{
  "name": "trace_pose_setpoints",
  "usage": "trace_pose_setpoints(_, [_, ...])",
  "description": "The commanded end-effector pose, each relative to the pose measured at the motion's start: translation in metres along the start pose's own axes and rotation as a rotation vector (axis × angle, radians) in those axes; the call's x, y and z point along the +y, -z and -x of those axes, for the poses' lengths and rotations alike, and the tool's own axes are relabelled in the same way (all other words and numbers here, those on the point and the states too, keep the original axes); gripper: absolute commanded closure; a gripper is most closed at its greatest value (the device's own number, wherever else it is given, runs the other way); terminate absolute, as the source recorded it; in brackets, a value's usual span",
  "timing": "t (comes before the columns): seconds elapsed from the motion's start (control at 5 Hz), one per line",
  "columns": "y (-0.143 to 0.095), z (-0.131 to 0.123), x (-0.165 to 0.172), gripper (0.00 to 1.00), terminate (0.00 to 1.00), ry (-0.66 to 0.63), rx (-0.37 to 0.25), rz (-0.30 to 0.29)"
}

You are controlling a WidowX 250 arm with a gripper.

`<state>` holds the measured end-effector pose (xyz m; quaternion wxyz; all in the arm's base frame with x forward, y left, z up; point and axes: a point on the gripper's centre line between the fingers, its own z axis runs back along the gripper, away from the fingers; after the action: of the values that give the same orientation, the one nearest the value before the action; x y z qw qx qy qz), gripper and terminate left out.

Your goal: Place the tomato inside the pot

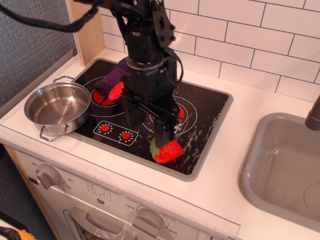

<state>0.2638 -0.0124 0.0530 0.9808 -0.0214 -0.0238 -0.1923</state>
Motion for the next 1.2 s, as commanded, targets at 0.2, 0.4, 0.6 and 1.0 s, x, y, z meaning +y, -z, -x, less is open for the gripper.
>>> trace_pose_setpoints(0.2, [0.027,-0.004,-0.012,0.0,0.0,0.027,0.046,0.002])
trace_pose_setpoints(0.4, [0.026,-0.005,-0.012,1.0,0.0,0.023,0.027,0.016])
trace_pose_setpoints(0.6, [0.014,-0.008,-0.008,1.0,0.0,0.02,0.002,0.021])
trace_pose_setpoints(1.0, [-0.046,-0.001,0.05,1.0,0.0,-0.154,-0.135,-0.02])
